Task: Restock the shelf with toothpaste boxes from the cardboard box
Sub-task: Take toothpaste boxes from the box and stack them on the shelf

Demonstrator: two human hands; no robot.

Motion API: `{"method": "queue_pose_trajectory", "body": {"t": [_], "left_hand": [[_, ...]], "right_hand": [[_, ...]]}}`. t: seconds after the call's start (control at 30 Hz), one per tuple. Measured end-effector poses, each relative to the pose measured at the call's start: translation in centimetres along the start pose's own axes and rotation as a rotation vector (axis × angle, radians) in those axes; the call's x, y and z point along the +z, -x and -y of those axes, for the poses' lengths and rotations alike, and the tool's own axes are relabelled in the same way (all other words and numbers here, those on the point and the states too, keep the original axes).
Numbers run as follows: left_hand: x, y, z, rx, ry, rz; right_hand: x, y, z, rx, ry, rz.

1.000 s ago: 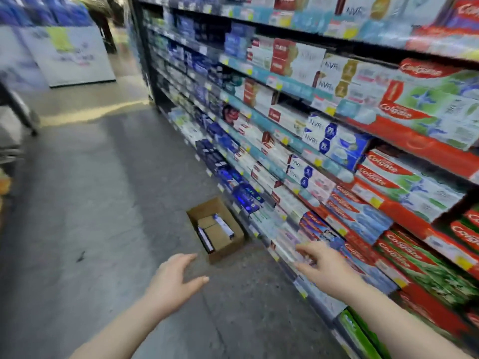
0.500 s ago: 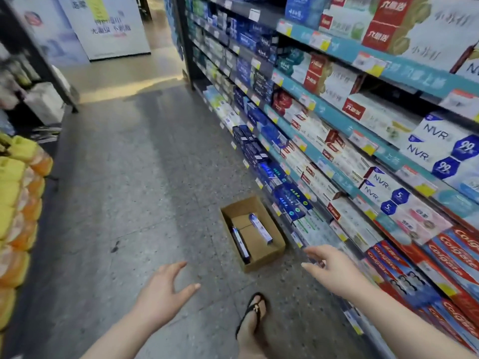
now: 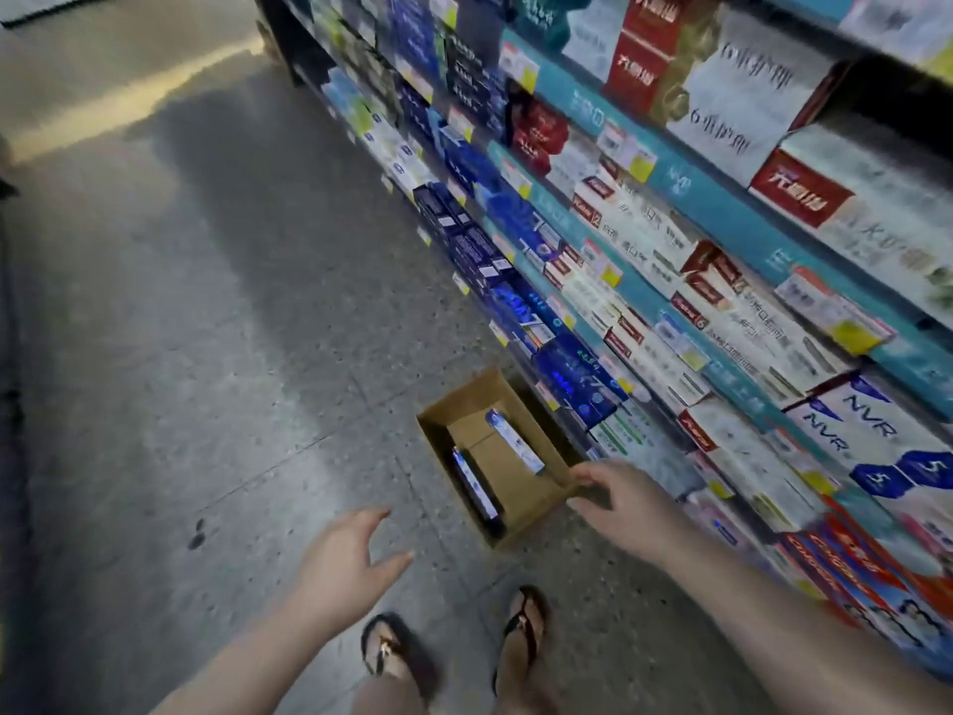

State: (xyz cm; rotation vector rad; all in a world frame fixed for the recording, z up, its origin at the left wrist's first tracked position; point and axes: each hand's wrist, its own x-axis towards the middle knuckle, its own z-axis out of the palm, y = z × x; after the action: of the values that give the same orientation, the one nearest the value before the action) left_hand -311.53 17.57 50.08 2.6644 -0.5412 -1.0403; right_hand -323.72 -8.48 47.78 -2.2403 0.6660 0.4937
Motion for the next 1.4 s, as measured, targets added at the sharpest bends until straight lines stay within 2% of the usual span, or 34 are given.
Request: {"method": "queue_pose_trajectory", "body": {"t": [0.13, 0.3, 0.47, 0.6, 0.7, 1.07, 1.4], "left_hand": [[-0.6, -6.7, -1.1, 0.056, -0.036, 0.071], [-0.7, -15.4, -1.0, 0.189, -0.136, 0.163], [-1.2, -24.9, 1.5, 0.270, -0.284, 0.291], [-0.5, -32.3, 2.9, 0.291, -0.348, 0.345], [2.4, -37.6, 3.7, 0.325, -0.384, 0.335], [17.6, -52.8, 7.3, 0.491, -0.420, 0.365], [26.4, -63.4, 9.8, 0.572, -0.589, 0.414]], "right_hand": [[0.1, -3.8, -0.9, 0.067, -0.076, -0.047], [2.4, -8.5, -2.5, 0.243, -0.168, -0.093], [6.7, -13.9, -2.8, 0.420, -0.191, -0.006], [12.0, -19.5, -3.8, 0.463, -0.231, 0.056], [16.0, -23.7, -6.1, 0.510, -0.258, 0.021], [32.1, -37.2, -16.0, 0.489, -0.319, 0.099], [42.9, -43.4, -20.1, 0.522, -0.287, 0.119]]}}
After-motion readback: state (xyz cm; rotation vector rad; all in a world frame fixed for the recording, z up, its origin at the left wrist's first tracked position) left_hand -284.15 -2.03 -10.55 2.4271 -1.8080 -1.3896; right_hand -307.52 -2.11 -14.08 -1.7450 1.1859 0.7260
